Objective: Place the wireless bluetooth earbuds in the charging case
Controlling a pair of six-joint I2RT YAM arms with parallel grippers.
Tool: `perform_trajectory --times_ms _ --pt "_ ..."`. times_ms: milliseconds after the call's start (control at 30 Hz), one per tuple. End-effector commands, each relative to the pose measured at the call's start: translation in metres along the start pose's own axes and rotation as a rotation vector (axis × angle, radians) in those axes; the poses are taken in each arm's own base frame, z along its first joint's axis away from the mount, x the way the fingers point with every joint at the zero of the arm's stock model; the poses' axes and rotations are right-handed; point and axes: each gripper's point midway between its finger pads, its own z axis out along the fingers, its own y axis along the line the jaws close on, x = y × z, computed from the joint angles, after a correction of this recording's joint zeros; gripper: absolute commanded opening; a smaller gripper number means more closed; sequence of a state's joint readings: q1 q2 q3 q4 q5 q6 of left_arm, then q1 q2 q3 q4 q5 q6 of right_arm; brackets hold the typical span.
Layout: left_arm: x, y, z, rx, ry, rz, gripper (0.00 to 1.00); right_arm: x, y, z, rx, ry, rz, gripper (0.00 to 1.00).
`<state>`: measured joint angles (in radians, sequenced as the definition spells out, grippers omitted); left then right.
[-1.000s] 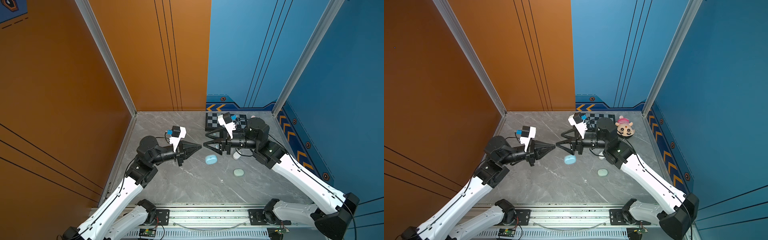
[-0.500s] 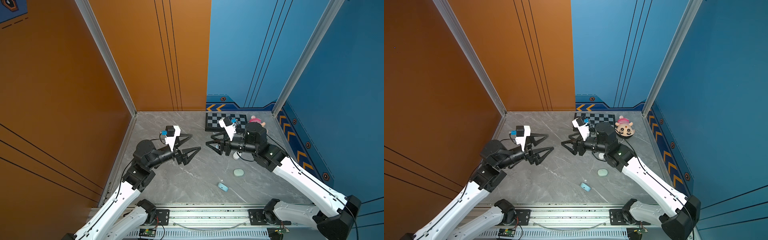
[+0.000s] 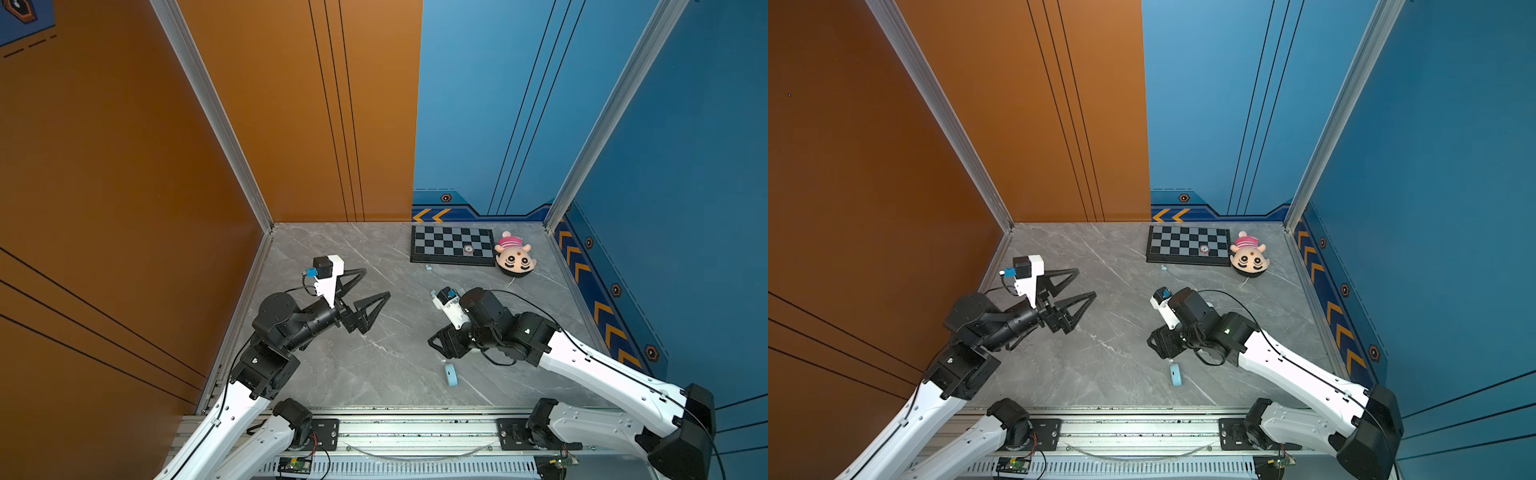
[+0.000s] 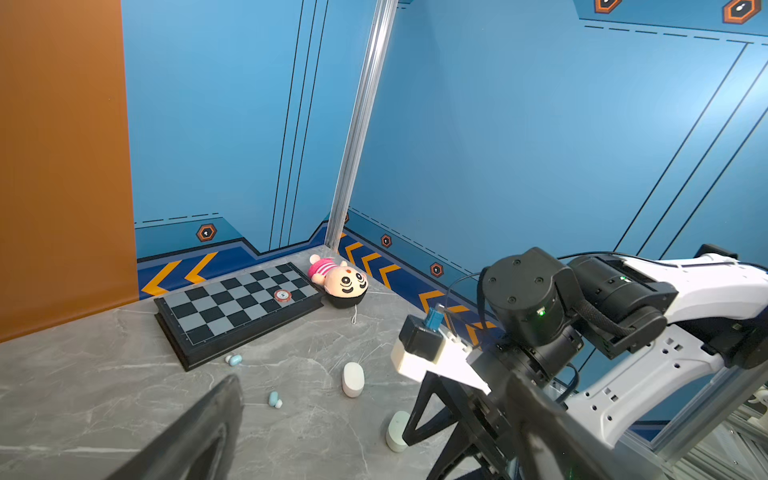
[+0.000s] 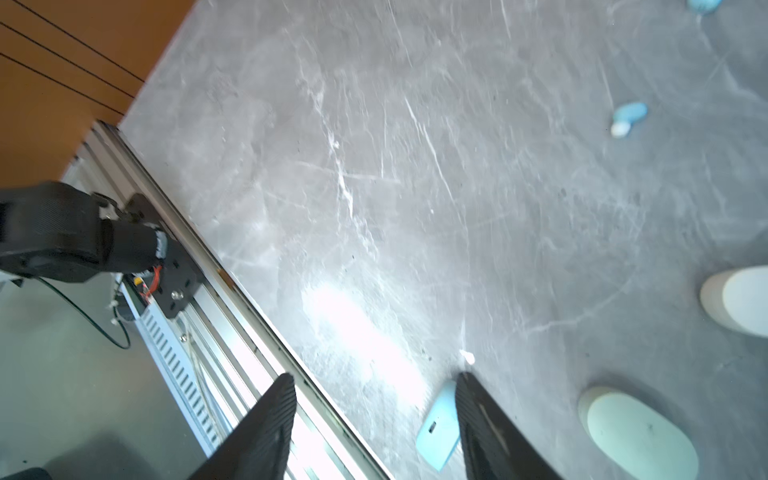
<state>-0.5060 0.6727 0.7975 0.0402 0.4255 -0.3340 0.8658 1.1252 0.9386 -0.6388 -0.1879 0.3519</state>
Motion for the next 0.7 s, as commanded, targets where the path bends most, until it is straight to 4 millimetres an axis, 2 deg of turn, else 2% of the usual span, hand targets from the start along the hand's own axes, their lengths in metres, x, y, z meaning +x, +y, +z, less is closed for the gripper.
perform_trajectory --times_ms 0,167,300,433,667 --pt "0.006 0.007 -0.006 -0.044 0.019 -0.03 0.98 0.034 -0.019 0.015 0.122 0.113 0.088 0.63" --pt "0.019 0.015 -0.013 -0.087 0.059 -0.002 0.98 0.057 -0.019 0.032 0.182 0.188 0.072 0.64" --pt "0.032 0.028 -0.018 -0.158 0.071 -0.062 0.98 0.066 -0.034 0.026 0.282 0.221 0.079 0.66" --pt "0.053 0.03 -0.025 -0.161 0.09 -0.113 0.98 0.076 -0.044 0.024 0.329 0.224 0.189 0.67" --pt "0.069 0.027 -0.039 -0.145 0.082 -0.105 0.98 0.092 -0.041 0.029 0.299 0.23 0.267 0.68"
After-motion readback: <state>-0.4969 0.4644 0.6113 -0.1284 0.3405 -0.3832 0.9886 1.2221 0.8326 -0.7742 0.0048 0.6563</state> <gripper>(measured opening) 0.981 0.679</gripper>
